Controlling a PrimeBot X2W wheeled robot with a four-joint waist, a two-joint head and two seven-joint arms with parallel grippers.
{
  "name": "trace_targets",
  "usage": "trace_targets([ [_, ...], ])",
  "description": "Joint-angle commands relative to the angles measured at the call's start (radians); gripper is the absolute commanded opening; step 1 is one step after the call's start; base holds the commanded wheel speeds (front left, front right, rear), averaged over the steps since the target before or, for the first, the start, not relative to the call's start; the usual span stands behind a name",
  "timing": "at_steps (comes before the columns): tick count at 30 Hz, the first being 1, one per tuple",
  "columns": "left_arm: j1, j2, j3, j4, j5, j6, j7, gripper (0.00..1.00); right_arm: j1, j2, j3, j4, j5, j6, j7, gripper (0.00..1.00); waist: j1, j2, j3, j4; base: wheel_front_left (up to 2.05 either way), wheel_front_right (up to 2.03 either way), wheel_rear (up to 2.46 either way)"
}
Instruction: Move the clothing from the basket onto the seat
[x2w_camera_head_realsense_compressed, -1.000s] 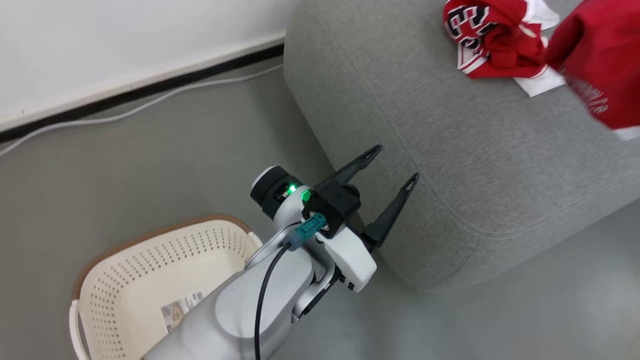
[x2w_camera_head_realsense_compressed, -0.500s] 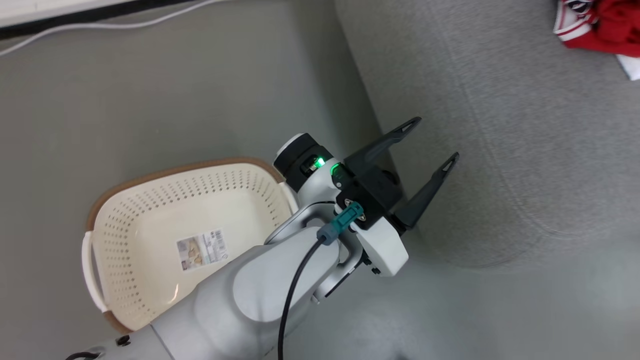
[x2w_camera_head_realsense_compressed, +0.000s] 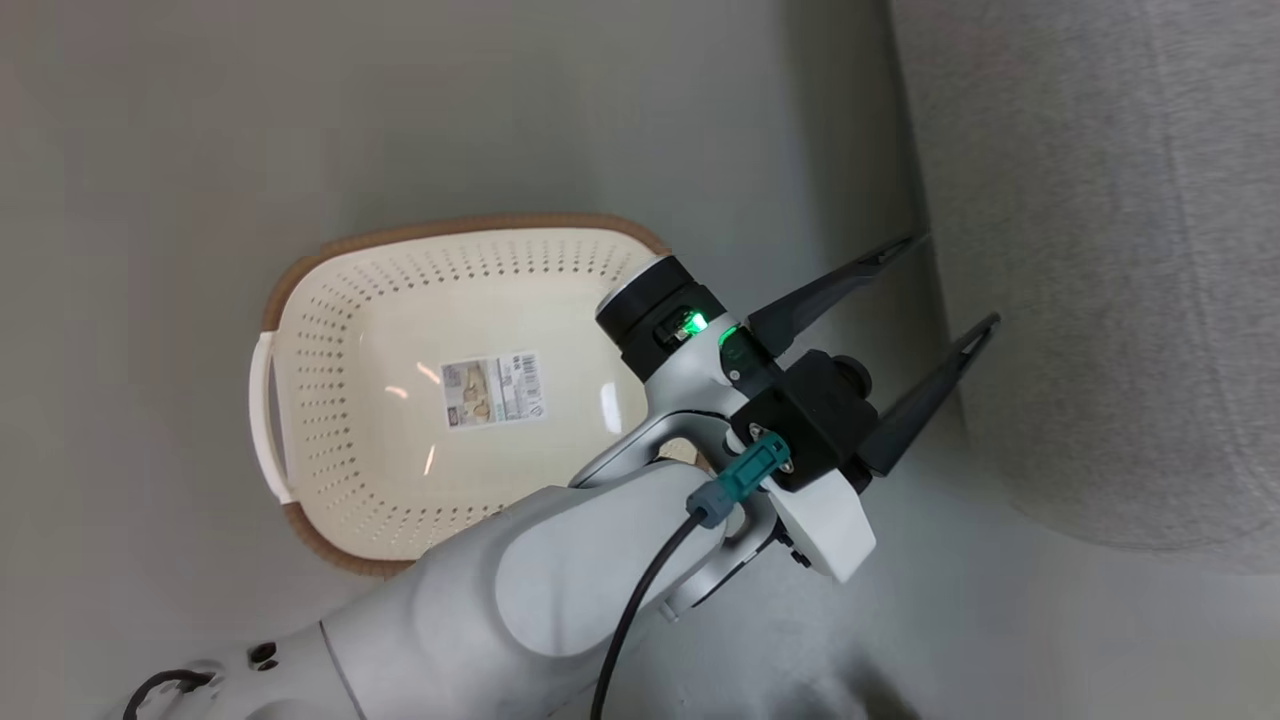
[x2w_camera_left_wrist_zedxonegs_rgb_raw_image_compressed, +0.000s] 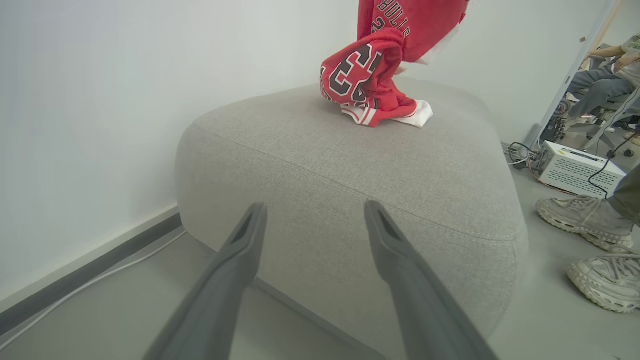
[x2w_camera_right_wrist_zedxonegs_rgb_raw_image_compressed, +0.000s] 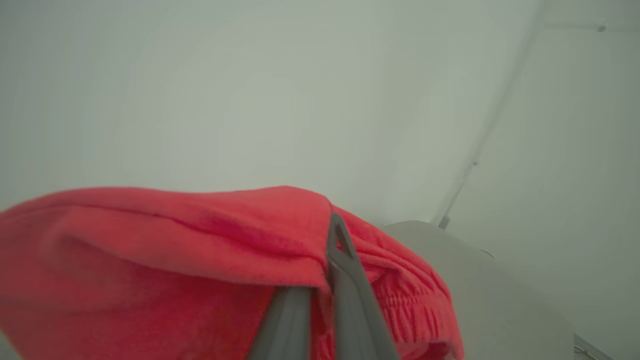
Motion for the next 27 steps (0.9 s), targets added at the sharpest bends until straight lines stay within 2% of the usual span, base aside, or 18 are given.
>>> trace_targets([
  [1, -0.032, -0.006, 0.011, -0.033, -0.004, 0.014, -0.005, 1.0, 0.004, -0.047, -0.006, 0.0, 0.001, 0.004, -0.006, 0.0, -0.0001, 0.0, 0.039, 0.037, 0.0, 0.0, 0.0],
  [5, -0.038, -0.006, 0.001, -0.047, -0.007, 0.028, -0.005, 1.0, -0.008, -0.019, 0.011, 0.059, 0.035, 0.004, -0.006, 0.0, -0.0001, 0.0, 0.057, 0.056, 0.0, 0.0, 0.0],
  [11, -0.034, -0.006, -0.001, -0.052, -0.017, 0.032, -0.005, 1.0, 0.06, 0.022, 0.112, 0.099, 0.12, 0.004, -0.006, 0.0, -0.0001, 0.0, 0.045, 0.065, 0.0, 0.0, 0.0],
  [12, -0.032, -0.006, 0.0, -0.051, -0.019, 0.031, -0.005, 1.0, 0.078, 0.026, 0.125, 0.107, 0.137, 0.004, -0.006, 0.13, -0.0001, 0.0, 0.04, 0.065, 0.0, 0.0, 0.0],
  [13, -0.029, -0.006, 0.001, -0.051, -0.021, 0.03, -0.005, 1.0, 0.099, 0.029, 0.144, 0.109, 0.151, 0.004, -0.006, 0.44, -0.0001, 0.0, 0.036, 0.065, 0.0, 0.0, 0.0],
  [14, -0.027, -0.006, 0.002, -0.051, -0.022, 0.03, -0.005, 1.0, 0.118, 0.032, 0.152, 0.107, 0.172, 0.004, -0.006, 0.82, -0.0001, 0.0, 0.031, 0.065, 0.0, 0.0, 0.0],
  [15, -0.024, -0.006, 0.005, -0.05, -0.023, 0.03, -0.005, 1.0, 0.141, 0.035, 0.163, 0.101, 0.191, 0.004, -0.006, 1.0, -0.0001, 0.0, 0.026, 0.064, 0.0, 0.0, 0.0],
  [21, 0.004, -0.006, 0.027, -0.049, -0.021, 0.026, -0.005, 1.0, 0.286, 0.045, 0.212, 0.011, 0.289, 0.004, -0.006, 1.0, -0.0001, 0.0, -0.021, 0.061, 0.0, 0.0, 0.0],
  [27, 0.052, -0.006, 0.069, -0.044, -0.008, 0.023, -0.005, 1.0, 0.405, 0.041, 0.268, -0.121, 0.341, 0.004, -0.006, 1.0, -0.0001, 0.0, -0.087, 0.062, 0.0, 0.0, 0.0],
])
